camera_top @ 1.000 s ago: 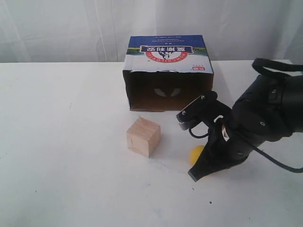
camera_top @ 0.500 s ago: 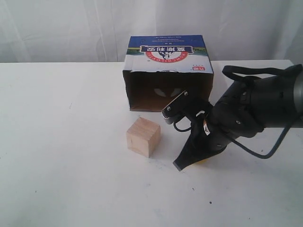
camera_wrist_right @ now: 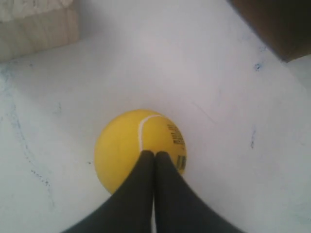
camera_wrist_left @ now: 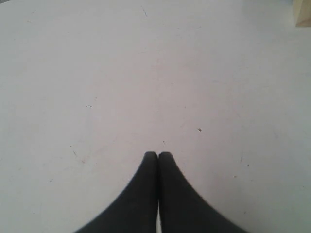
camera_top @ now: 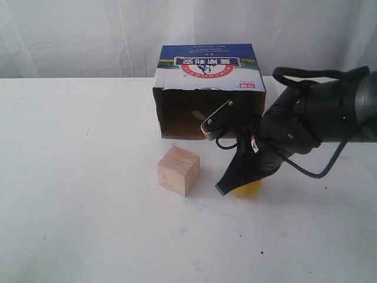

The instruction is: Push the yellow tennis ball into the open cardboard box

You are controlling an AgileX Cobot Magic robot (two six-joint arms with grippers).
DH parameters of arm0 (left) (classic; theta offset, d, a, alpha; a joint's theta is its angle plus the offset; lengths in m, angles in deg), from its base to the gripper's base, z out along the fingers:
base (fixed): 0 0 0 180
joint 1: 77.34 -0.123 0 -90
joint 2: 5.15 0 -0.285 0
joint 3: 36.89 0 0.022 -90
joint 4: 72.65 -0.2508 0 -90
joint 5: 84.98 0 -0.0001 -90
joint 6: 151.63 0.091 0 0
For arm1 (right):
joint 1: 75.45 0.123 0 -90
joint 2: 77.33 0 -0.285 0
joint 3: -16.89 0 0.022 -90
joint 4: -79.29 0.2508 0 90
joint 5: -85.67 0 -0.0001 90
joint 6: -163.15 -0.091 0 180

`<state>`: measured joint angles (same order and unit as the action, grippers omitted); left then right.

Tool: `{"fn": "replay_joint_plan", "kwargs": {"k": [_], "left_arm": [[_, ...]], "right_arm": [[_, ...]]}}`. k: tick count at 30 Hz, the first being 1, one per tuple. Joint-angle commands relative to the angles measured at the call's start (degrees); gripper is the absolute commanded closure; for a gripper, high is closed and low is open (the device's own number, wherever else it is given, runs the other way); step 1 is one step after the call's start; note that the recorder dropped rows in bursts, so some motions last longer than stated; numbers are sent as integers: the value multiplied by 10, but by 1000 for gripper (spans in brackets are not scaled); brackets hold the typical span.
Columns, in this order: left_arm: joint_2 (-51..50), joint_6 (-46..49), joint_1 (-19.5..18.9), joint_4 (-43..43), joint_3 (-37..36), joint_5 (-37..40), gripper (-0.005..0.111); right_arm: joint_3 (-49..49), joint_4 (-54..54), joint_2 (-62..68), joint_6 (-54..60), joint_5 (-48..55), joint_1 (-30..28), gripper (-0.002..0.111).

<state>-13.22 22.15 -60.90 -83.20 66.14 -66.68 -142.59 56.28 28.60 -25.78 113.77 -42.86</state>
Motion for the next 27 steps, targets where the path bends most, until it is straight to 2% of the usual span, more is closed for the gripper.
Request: {"fn": "replay_joint_plan", "kwargs": {"k": [1, 8, 12, 21, 27], "left_arm": [[3, 1, 3, -2, -2, 6, 107], [3, 1, 3, -2, -2, 6, 107], [3, 1, 3, -2, -2, 6, 107], [3, 1, 3, -2, -2, 6, 107], [3, 1, 3, -2, -2, 6, 107]], "right_arm": [[-33, -13, -22, -2, 17, -5, 108], [-38, -2, -78, -5, 83, -1, 108], [-4, 8, -82, -5, 98, 10, 108], [40, 3, 4, -5, -2, -6, 108], [-20, -16, 93, -5, -47, -51, 108]]}}
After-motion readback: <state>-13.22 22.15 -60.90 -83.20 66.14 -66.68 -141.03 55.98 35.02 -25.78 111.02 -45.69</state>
